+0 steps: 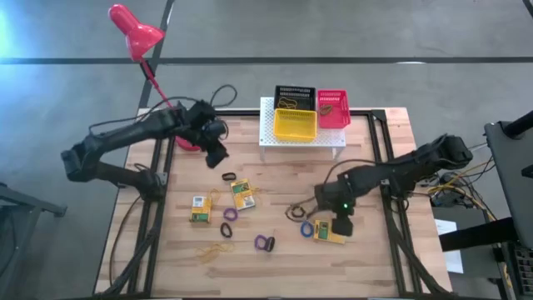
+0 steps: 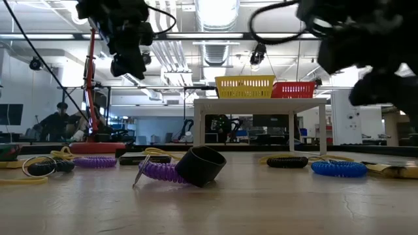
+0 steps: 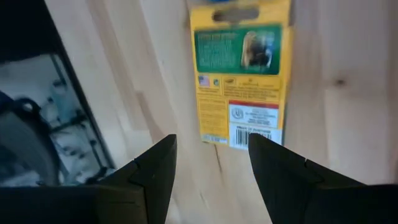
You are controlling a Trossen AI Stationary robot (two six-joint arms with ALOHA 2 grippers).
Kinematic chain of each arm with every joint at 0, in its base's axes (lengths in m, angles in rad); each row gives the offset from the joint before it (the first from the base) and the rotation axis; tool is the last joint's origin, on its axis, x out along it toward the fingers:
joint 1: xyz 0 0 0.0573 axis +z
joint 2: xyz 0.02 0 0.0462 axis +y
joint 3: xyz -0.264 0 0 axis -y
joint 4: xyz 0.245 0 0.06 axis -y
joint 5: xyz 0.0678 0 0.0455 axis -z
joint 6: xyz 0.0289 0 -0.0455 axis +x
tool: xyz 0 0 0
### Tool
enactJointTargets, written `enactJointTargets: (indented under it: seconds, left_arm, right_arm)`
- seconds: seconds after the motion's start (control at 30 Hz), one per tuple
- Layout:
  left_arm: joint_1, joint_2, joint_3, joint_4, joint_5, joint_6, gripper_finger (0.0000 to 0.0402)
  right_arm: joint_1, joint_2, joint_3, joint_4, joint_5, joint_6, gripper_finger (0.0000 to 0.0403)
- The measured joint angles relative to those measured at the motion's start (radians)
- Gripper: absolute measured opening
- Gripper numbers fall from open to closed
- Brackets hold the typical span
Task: Pick & Place Office Desk Supplies
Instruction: Put the yellow crayon box in the yellow bin on the shelf
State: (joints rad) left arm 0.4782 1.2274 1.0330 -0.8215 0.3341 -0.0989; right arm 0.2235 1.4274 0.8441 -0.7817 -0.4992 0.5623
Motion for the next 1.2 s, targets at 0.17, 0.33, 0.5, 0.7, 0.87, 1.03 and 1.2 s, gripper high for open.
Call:
enactJointTargets:
  seconds: [0.17, 0.33, 0.5, 0.7, 0.87, 1.03, 1.2]
  left_arm:
    - [-0.191, -0.015, -0.065, 0.098, -0.072, -0.171, 0.0144]
    - [-0.374, 0.000, -0.107, 0.310, -0.192, -0.384, 0.0144]
    - [-0.477, 0.017, -0.111, 0.420, -0.304, -0.622, 0.0144]
    - [-0.561, 0.045, -0.111, 0.419, -0.342, -0.822, 0.0144]
    - [-0.614, 0.105, -0.111, 0.454, -0.376, -0.892, 0.0144]
    - [-0.658, 0.227, -0.111, 0.627, -0.329, -0.905, 0.0136]
    - [-0.663, 0.396, -0.092, 0.862, -0.257, -0.955, 0.0106]
  right_arm:
    - [0.088, -0.018, -0.116, 0.155, 0.064, 0.018, 0.0196]
    - [0.161, -0.032, -0.200, 0.338, 0.163, 0.017, 0.0189]
    - [0.185, -0.023, -0.270, 0.484, 0.273, -0.009, 0.0175]
    - [0.110, -0.012, -0.292, 0.703, 0.414, -0.075, 0.0163]
    - [-0.003, -0.013, -0.273, 0.902, 0.450, -0.102, 0.0156]
    - [-0.105, -0.041, -0.240, 0.853, 0.357, -0.071, 0.0153]
    - [-0.116, -0.120, -0.254, 0.673, 0.262, 0.053, 0.0168]
